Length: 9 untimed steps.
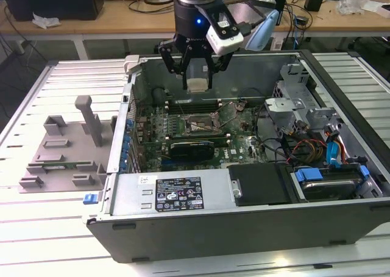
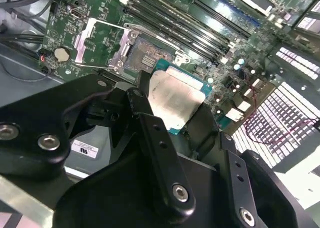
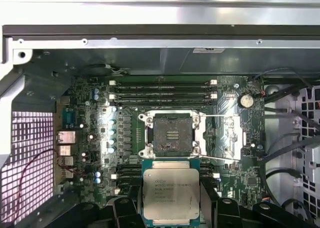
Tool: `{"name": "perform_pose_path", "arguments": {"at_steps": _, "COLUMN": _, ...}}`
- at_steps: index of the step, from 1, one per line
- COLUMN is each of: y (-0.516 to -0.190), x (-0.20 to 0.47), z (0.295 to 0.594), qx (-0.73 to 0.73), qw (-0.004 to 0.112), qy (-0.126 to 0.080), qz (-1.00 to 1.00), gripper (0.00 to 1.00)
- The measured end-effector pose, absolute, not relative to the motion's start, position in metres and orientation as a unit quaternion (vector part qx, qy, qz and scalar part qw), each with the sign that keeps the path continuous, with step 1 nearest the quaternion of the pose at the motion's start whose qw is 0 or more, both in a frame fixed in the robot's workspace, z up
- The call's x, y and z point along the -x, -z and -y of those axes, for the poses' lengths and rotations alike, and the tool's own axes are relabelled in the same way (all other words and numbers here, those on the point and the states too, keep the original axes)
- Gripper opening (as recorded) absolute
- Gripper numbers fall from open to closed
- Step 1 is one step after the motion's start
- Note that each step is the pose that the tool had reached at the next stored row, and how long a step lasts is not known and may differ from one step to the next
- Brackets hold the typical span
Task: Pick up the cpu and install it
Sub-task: 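Pick up the cpu and move it towards the insertion slot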
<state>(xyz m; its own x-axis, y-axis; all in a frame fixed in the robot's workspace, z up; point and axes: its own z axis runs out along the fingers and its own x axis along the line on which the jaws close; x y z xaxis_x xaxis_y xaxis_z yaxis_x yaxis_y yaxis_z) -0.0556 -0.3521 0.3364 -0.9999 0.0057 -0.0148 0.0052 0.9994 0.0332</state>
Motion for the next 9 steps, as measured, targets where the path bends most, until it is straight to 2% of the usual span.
{"name": "perform_pose_path", "arguments": {"at_steps": 9, "y": -0.313, "x": 0.050, "z": 0.351, "qx": -0.003, "qw": 0.007, "qy": -0.017, "qz": -1.000, "gripper": 0.55}}
